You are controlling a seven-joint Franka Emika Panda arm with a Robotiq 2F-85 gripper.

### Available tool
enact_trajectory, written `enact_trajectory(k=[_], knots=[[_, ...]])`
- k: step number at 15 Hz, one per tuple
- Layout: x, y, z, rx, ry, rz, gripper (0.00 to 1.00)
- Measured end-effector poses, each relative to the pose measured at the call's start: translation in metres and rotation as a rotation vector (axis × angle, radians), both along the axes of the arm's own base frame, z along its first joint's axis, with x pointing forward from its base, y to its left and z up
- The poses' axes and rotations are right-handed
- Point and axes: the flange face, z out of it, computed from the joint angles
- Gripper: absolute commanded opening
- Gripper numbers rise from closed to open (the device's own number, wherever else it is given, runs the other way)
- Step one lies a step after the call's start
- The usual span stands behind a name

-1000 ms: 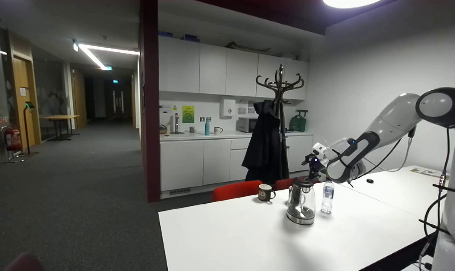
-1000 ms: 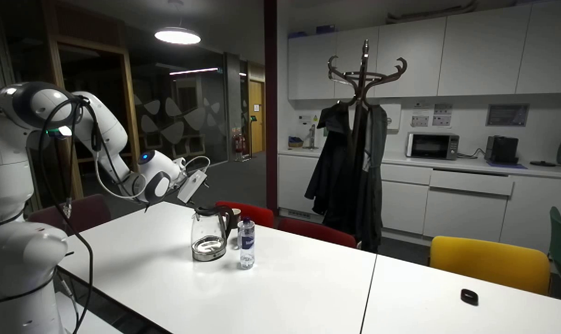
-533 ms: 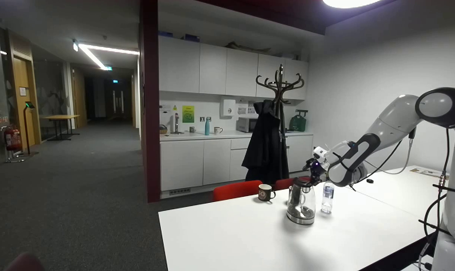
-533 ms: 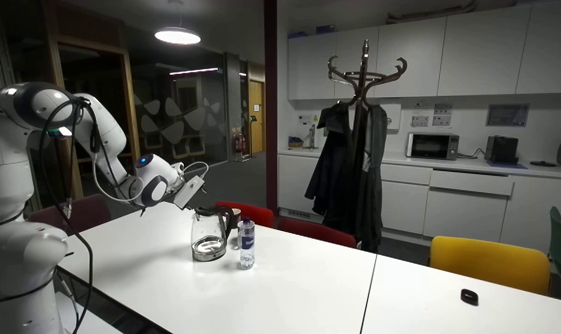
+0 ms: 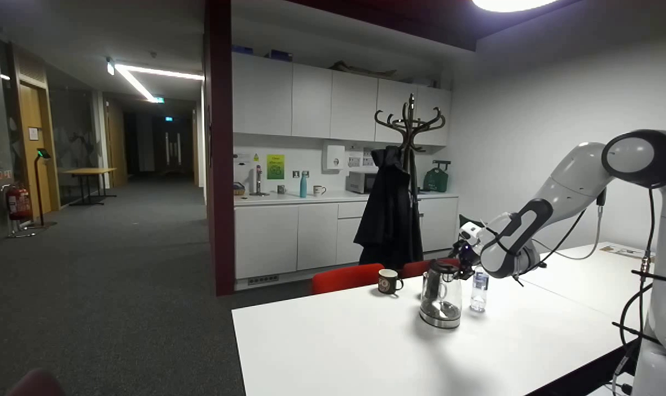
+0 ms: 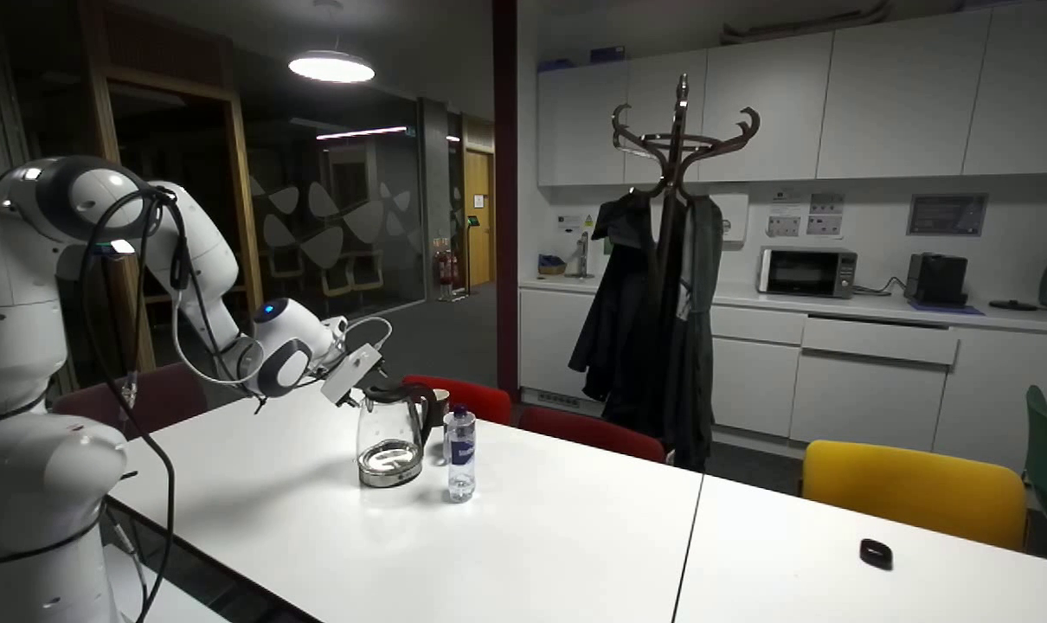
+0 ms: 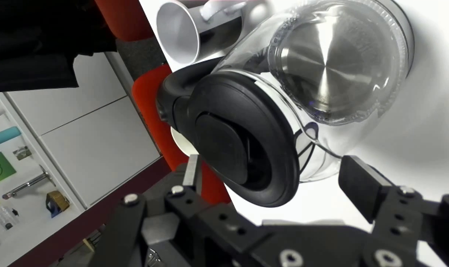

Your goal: Open the kettle

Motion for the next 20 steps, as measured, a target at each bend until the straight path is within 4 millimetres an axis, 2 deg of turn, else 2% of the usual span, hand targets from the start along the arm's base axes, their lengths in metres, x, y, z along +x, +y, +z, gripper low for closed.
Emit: enact_trajectory(k=[6, 20], knots=[[0.0, 0.0, -0.006, -0.003, 0.013, -0.002, 1.0], [0.013, 0.002, 0.009, -0.019, -0.027, 0.018, 1.0]])
